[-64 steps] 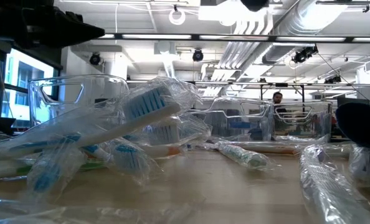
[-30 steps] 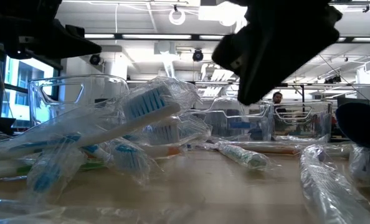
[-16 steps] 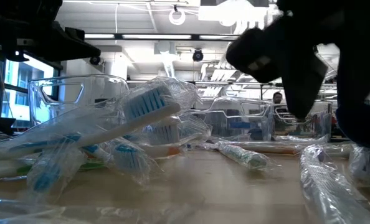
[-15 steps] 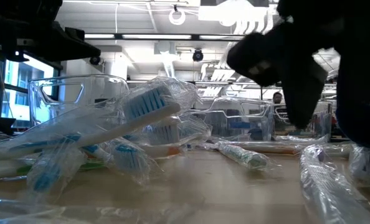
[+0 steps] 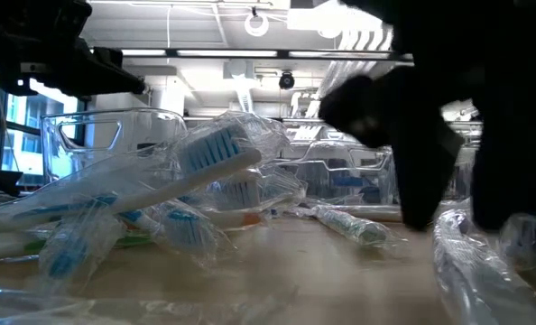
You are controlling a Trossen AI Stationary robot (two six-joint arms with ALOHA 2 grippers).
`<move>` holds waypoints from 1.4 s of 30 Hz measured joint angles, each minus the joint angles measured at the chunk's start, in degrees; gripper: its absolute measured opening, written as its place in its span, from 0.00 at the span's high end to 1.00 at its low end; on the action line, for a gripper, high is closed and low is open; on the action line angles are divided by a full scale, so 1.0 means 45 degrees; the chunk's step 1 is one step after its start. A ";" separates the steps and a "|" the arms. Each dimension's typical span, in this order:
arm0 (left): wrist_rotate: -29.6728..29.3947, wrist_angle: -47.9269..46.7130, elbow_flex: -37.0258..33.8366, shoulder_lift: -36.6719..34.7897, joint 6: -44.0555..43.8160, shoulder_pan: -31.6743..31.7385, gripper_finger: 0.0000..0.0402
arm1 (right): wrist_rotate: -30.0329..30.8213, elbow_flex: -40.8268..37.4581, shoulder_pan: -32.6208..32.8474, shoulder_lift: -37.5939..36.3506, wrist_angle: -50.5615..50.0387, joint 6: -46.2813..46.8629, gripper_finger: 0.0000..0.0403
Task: Pick & Place Toothbrushes
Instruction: Put the purple toothbrush into the top center transparent bin
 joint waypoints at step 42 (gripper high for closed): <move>-0.0005 -0.0294 0.0000 0.0000 -0.0099 0.0000 1.00 | 0.0059 -0.0066 -0.1196 -0.1081 -0.0798 -0.2019 0.98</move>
